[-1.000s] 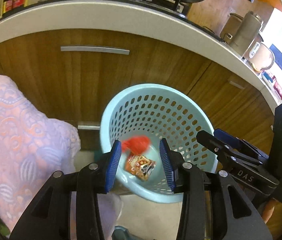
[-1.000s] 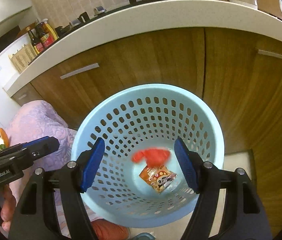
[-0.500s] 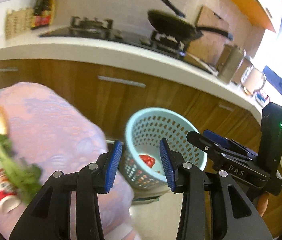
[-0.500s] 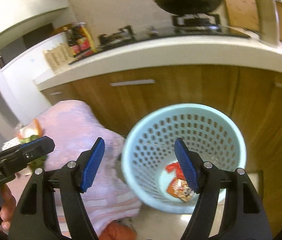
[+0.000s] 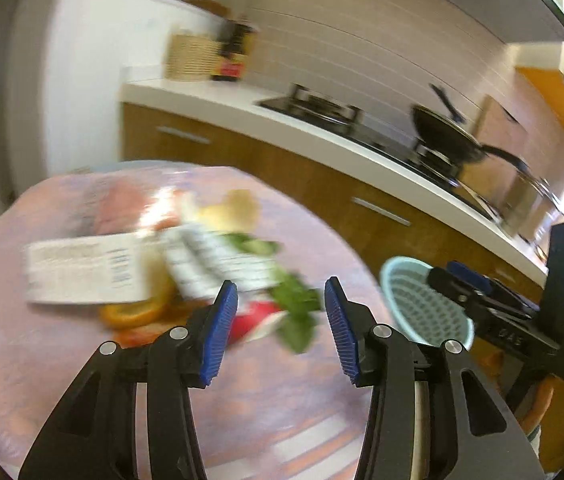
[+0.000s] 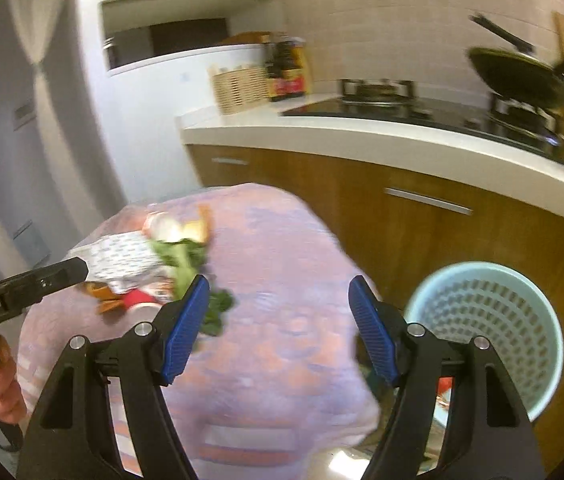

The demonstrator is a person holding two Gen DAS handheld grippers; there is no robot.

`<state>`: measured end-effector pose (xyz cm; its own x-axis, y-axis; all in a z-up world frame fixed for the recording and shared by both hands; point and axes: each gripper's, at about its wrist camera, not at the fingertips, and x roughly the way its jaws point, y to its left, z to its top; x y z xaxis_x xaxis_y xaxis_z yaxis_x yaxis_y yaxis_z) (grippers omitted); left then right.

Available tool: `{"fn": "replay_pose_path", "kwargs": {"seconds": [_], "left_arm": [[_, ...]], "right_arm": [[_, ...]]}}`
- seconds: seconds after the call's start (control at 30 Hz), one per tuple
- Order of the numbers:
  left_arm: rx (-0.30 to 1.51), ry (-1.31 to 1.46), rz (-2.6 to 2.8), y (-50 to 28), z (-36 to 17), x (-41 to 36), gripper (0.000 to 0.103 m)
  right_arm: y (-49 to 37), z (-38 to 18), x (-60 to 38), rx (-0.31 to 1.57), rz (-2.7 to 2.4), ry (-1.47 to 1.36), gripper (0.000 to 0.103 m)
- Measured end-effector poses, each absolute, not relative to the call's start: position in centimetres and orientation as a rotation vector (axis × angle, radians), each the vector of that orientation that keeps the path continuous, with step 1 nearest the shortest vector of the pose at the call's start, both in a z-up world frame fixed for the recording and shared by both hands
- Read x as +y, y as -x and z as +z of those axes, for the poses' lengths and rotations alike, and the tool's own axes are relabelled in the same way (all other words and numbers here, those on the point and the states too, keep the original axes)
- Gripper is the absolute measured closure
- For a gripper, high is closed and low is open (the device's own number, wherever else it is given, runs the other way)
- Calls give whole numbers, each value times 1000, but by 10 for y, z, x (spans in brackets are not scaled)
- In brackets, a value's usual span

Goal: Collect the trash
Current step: 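Move both tools back over the table toward the milk carton and dotted paper, then grasp the white dotted paper with the right tool while the left tool grasps the milk carton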

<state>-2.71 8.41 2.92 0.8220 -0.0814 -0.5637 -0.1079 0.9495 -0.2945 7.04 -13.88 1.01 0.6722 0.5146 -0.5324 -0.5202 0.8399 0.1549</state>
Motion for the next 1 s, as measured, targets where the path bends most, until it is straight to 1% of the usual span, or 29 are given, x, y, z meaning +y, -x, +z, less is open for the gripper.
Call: {"fn": "replay_pose_path", "kwargs": {"seconds": [0.2, 0.27, 0.4, 0.43, 0.47, 0.7, 0.83, 0.9, 0.93, 1.0], "left_arm": [[598, 401, 148, 58, 20, 153, 54], [596, 433, 195, 65, 16, 180, 48], [607, 455, 268, 69, 10, 219, 39], [613, 469, 293, 68, 7, 231, 34], [622, 482, 294, 66, 4, 239, 33], [659, 608, 216, 40, -21, 287, 33], [686, 619, 174, 21, -32, 286, 33], [702, 619, 144, 15, -35, 283, 33], [704, 619, 134, 13, -37, 283, 33], [714, 616, 104, 11, -39, 279, 33]], "right_arm": [[-49, 11, -71, 575, 700, 113, 35], [-45, 9, -50, 575, 730, 151, 35], [-37, 7, -7, 566, 761, 230, 35], [-36, 6, 1, 563, 762, 247, 35], [-35, 5, 9, 557, 763, 269, 35], [-39, -13, 61, 529, 686, 422, 35], [-44, -22, 76, 505, 600, 486, 35], [-50, -26, 77, 526, 588, 487, 35], [-53, -28, 76, 537, 591, 483, 36], [-58, -30, 75, 563, 614, 472, 54]]}}
